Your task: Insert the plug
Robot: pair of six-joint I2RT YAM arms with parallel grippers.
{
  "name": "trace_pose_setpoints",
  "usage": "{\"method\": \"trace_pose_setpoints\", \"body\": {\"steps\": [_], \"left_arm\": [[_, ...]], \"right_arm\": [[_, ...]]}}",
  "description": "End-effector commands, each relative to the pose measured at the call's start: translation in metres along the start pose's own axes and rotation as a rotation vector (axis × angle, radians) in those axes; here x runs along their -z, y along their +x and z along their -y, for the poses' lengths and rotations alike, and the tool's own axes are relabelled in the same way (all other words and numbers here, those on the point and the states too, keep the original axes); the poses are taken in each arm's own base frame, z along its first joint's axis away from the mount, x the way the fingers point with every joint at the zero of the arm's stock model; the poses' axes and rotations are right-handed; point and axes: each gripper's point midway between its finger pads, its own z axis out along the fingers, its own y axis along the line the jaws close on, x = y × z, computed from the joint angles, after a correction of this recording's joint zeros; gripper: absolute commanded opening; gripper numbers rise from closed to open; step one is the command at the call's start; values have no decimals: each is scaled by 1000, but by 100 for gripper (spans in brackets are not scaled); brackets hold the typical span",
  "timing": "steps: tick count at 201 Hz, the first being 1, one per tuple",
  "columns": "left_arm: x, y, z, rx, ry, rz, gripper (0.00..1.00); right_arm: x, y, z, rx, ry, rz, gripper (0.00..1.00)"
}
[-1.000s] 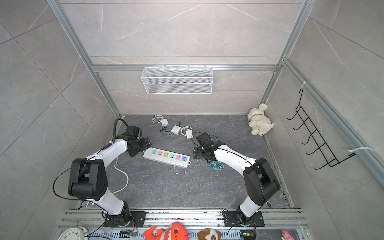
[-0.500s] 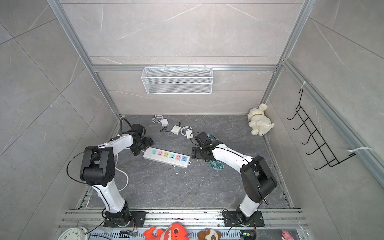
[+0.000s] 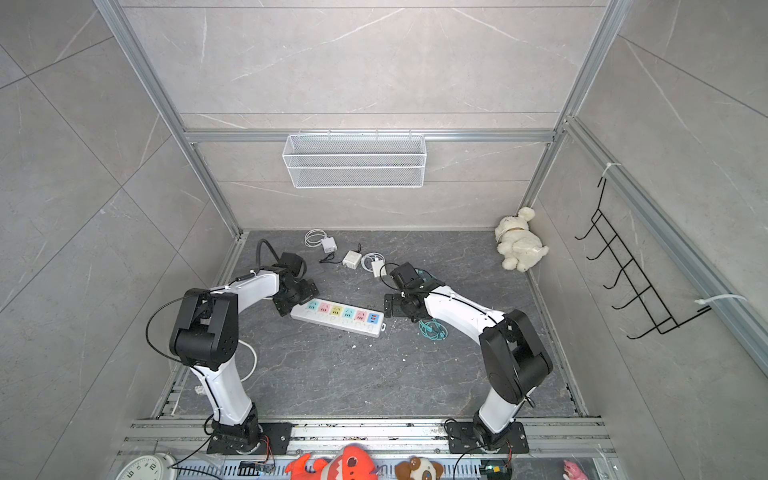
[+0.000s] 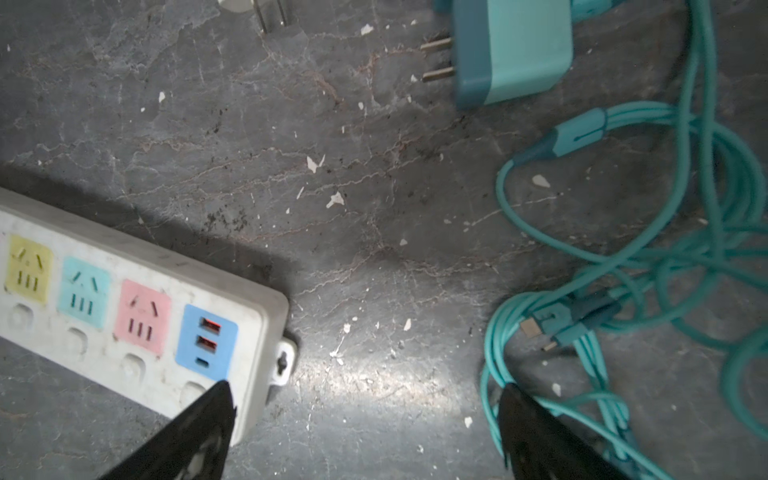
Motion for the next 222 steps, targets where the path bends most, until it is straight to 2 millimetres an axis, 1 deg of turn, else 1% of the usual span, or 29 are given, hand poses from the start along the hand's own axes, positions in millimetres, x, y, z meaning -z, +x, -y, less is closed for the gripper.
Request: {"method": "trace_pose_setpoints", "body": {"steps": [1,24,38,51,59,80,102,113,130,144,157,176,188,222], "left_arm": [[-2,35,22,-31,16,-66,95],[6,55,45,-67,47,-75,95],[11,71,59,-98,63,-88,95],[14,87,67,-123,67,-105,95],[16,97,68,-129,64,-116,95],[17,119,62,-96,67,-136,95],[21,134,54,-72,71,-144,94],[27,143,57,-72,89,-154,94],[38,156,63,-84,109,-144,95],[42,156,64,-83,111,-125,95],[44,152,62,-82,96,-100,96],[51,135,62,-110,34,-42,99],[57,123,68,-146,10,-7,100],[70,97,95,-215,3,56,99]], "right_arm": [[-3,-11,11,0,30,-10,99],[-3,-20,19,-11,28,-7,99],[-3,-26,26,-19,35,-2,99],[-2,-32,32,-35,37,2,99],[-2,-36,37,-41,38,5,99],[-2,-45,48,-48,51,16,99],[-5,-53,56,-61,63,25,99],[-7,-58,56,-53,63,29,99],[-7,-66,64,-48,98,38,99],[-8,-71,67,-43,102,39,99],[-10,-74,63,-29,90,35,99],[-12,-77,60,-24,68,30,99],[-13,-79,57,-24,54,31,99],[-14,-81,56,-15,39,30,99]]}}
